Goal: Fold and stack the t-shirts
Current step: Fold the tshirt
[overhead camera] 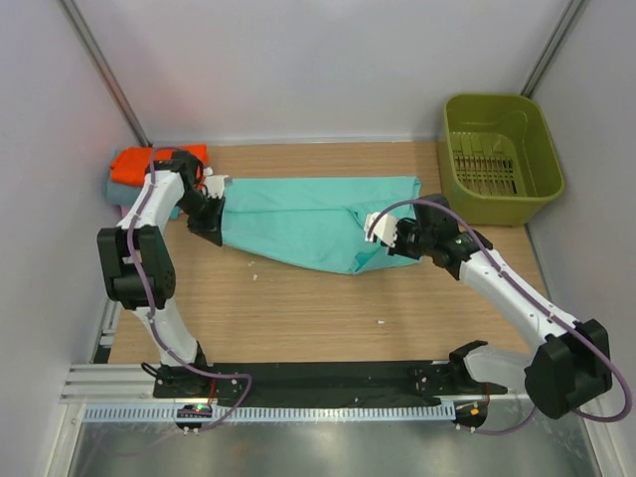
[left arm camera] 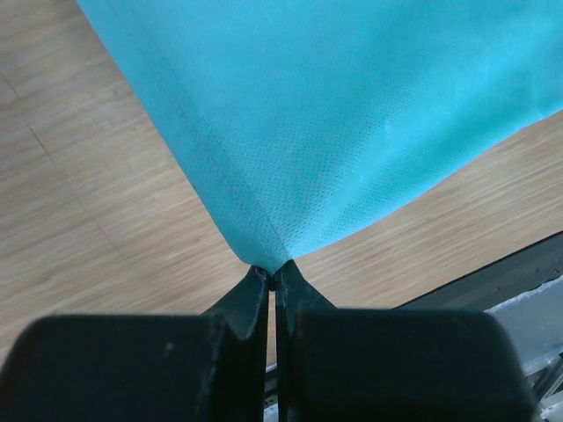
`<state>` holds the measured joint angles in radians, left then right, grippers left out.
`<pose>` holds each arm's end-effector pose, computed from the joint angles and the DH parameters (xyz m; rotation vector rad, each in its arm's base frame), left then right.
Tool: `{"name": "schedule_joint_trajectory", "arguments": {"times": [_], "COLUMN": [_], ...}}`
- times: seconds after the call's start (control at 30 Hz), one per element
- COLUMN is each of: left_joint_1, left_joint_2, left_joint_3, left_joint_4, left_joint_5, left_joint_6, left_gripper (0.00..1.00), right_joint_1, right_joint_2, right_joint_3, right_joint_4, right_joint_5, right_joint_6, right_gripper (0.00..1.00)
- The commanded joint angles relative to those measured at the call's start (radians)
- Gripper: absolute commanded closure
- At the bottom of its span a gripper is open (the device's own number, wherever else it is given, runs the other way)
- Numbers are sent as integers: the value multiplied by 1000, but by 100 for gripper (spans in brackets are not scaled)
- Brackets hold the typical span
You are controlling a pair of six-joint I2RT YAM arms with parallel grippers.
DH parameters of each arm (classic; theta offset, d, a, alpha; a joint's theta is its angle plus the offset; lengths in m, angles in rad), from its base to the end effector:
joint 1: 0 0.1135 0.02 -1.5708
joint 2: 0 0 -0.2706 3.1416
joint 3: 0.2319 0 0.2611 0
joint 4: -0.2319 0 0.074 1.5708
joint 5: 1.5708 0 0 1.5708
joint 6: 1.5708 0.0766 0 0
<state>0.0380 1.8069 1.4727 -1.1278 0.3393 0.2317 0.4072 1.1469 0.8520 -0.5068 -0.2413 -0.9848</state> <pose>0.3596 -0.0118 0.2046 0.3128 2.9346 -0.4793 0.2429 0.1247 0.2371 -1.5885 1.7223 0.0022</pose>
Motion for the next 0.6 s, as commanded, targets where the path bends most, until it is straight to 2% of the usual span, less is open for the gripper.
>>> {"name": "schedule_joint_trajectory", "arguments": {"times": [0.0,0.13,0.27,0.37,0.5,0.53,0.57], "left_joint_1": [3,3,5,3,5,3,5], "left_joint_2": [89,199,291,374,531,610,646], "left_joint_3": [122,239,365,523,806,942,1003], "left_joint_4": [-87,-154,-191,-227,-305,-317,-325], "left_joint_5": [30,30,44,40,24,21,15], "left_joint_6": [57,83,77,69,49,38,26], "left_gripper": [100,100,100,100,100,100,100], "right_joint_1": [-40,-97,-163,-198,-209,-211,-211], "right_joint_2": [65,183,396,532,725,770,810], "right_joint_3": [76,154,343,488,700,784,824], "right_joint_4": [137,215,254,289,289,280,254], "right_joint_5": [37,62,65,48,33,31,31], "right_joint_6": [67,77,109,115,101,100,97], "right_gripper": [99,99,99,99,99,99,99]}}
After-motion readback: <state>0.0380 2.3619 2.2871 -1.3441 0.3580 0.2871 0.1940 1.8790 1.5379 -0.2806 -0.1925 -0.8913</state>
